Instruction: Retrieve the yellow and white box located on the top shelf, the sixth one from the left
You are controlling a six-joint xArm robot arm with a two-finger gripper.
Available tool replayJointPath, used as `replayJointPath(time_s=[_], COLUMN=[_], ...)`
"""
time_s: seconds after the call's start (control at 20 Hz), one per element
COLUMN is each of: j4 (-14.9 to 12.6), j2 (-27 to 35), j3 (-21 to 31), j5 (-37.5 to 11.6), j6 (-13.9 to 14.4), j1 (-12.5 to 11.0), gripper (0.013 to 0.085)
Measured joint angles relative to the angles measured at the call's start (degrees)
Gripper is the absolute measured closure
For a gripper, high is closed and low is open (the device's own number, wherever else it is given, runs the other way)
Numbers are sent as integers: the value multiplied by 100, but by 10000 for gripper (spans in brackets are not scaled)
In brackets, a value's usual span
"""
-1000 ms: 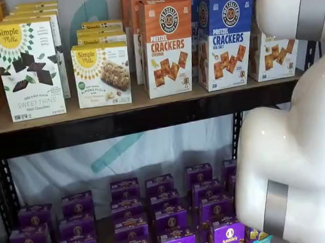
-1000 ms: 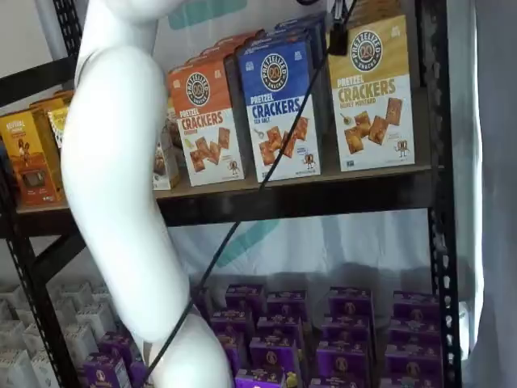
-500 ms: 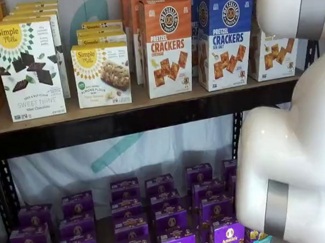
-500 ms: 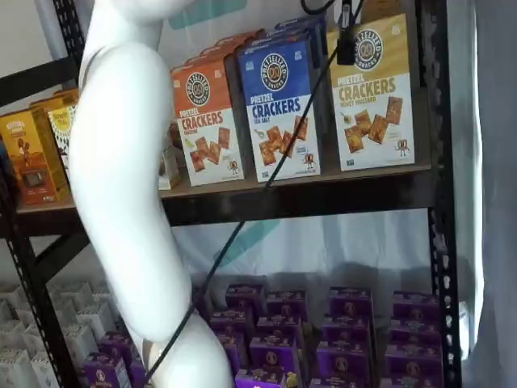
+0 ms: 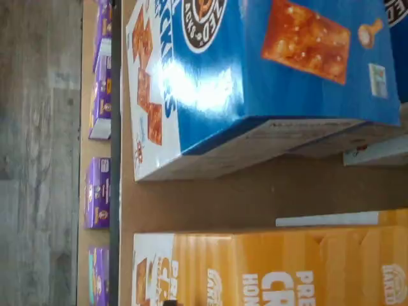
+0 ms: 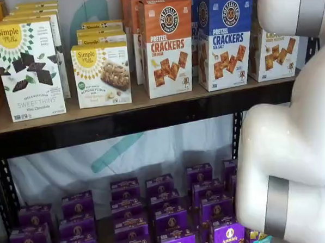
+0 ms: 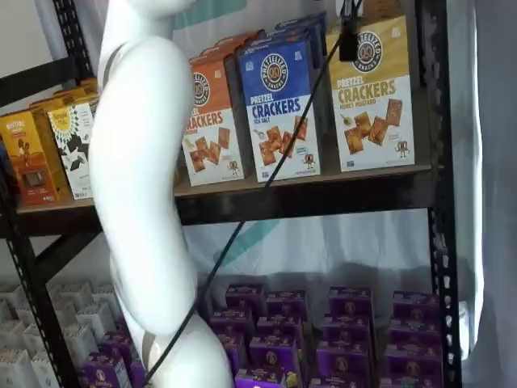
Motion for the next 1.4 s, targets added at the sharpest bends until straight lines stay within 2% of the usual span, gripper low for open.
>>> replayJointPath(time_s=[0.25,0.45,0.65,0.9,1.25,1.35,1.4], j4=[-375,-681,-872,-982,-964,-959,-954], j2=[-36,37,39,66,71,77,82], j3=[33,-96,-93,-120,-125,-135,-143], j5=[-77,60,84,166,181,193,202], j6=[13,70,107,150,166,167,167], j1=[176,314,413,477,484,481,478], gripper=[130,130,130,130,130,210,210])
